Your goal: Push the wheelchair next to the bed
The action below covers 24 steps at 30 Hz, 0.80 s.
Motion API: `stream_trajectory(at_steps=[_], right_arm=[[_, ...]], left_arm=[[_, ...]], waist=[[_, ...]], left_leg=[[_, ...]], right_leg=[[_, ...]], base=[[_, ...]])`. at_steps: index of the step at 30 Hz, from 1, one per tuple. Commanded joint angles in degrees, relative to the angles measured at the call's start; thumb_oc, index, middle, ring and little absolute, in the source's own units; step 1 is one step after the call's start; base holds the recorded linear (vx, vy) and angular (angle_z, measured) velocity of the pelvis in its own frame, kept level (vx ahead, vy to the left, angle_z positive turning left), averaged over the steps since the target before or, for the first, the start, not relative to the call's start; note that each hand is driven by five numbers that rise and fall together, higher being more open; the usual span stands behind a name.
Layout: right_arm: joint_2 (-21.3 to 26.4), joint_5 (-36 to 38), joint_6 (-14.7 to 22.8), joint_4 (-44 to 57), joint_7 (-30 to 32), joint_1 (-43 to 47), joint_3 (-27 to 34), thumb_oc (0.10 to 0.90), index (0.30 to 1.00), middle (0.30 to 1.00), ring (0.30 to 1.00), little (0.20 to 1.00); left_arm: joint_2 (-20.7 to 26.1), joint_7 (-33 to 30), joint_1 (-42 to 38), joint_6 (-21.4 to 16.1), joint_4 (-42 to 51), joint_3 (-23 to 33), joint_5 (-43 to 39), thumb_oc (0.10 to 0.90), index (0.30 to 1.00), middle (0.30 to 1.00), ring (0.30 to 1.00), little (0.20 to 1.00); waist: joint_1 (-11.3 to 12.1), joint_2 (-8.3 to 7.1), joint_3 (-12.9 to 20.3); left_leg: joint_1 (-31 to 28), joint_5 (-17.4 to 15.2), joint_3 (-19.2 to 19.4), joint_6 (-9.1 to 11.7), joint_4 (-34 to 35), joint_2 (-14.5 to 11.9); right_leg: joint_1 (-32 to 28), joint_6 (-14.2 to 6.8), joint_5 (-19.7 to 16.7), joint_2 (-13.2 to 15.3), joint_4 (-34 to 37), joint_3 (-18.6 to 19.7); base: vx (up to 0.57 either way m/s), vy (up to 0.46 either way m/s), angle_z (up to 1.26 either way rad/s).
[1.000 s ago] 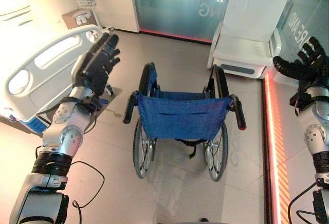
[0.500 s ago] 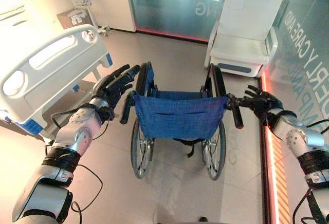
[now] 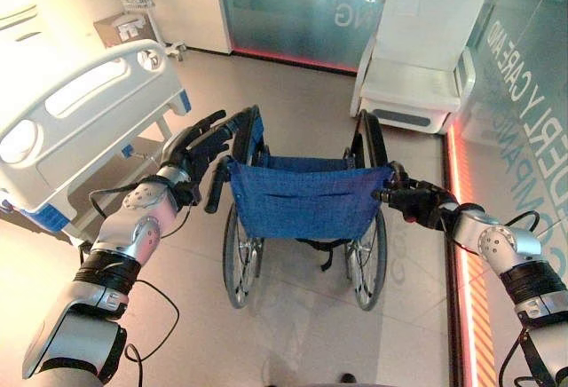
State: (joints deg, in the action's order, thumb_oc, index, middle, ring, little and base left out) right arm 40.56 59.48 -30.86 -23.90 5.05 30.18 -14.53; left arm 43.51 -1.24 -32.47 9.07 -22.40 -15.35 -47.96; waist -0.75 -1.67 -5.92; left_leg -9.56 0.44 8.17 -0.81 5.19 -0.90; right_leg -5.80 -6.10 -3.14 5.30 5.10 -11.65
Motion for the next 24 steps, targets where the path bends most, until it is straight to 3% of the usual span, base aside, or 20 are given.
stream_trajectory(at_steps=[1, 5, 9, 13, 24], right_arm=[[-1.25, 5.42, 0.8, 4.39, -0.35, 6.18, -2.76, 0.8, 0.9, 0.9, 0.9, 0.9], [-1.47, 4.64, 0.52, 3.29, 0.82, 6.15, -3.5, 0.8, 0.9, 0.9, 0.9, 0.9], [-2.08, 2.63, 3.2, 2.91, 1.27, 6.59, -3.97, 0.8, 0.9, 0.9, 0.9, 0.9], [-2.09, -0.66, 5.88, 4.36, 1.9, 7.48, -4.56, 0.8, 0.9, 0.9, 0.9, 0.9], [-1.45, -0.77, 5.81, 4.88, 2.93, 8.44, -6.04, 0.8, 0.9, 0.9, 0.9, 0.9]], left_arm=[[2.26, -0.3, -9.84, -3.7, 2.47, -1.75, 1.11, 0.8, 0.9, 0.9, 0.9, 0.9], [2.63, -0.53, -9.87, -3.0, 2.9, -2.2, 1.19, 0.8, 0.9, 0.9, 0.9, 0.9], [2.82, -0.89, -9.95, -0.79, 3.26, -2.84, 2.36, 0.8, 0.9, 0.9, 0.9, 0.9], [3.63, -0.1, -9.35, 3.37, 2.72, -3.19, 3.54, 0.8, 0.9, 0.9, 0.9, 0.9], [7.09, 8.99, -11.46, 13.08, 0.94, -6.5, 1.23, 0.8, 0.9, 0.9, 0.9, 0.9]], waist=[[1.44, 0.0, 4.96], [1.63, 0.06, 4.81], [1.95, 0.22, 4.72], [2.29, 0.41, 4.46], [2.44, 1.47, 4.02]], left_leg=[[1.13, -1.49, 1.54, 1.95, -0.19, 2.12], [1.13, -1.35, 1.34, 1.98, -0.19, 2.15], [1.18, -1.22, 1.02, 2.0, -0.19, 2.17], [1.19, -1.09, 0.85, 1.95, -0.19, 2.24], [1.06, -0.82, 1.08, 2.13, -0.19, 2.13]], right_leg=[[-2.29, 0.09, 1.31, -1.23, -0.1, -2.75], [-2.4, 0.08, 1.3, -1.21, -0.1, -2.9], [-2.43, 0.16, 1.39, -1.33, -0.1, -2.9], [-2.49, 0.13, 1.45, -1.37, -0.1, -3.01], [-2.62, -0.14, 1.38, -1.29, -0.1, -3.57]], base=[[0.0, 0.0, 0.0], [0.0, 0.0, 0.0], [0.0, 0.0, 0.0], [0.01, 0.001, 0.03], [0.0, 0.001, 0.04]])
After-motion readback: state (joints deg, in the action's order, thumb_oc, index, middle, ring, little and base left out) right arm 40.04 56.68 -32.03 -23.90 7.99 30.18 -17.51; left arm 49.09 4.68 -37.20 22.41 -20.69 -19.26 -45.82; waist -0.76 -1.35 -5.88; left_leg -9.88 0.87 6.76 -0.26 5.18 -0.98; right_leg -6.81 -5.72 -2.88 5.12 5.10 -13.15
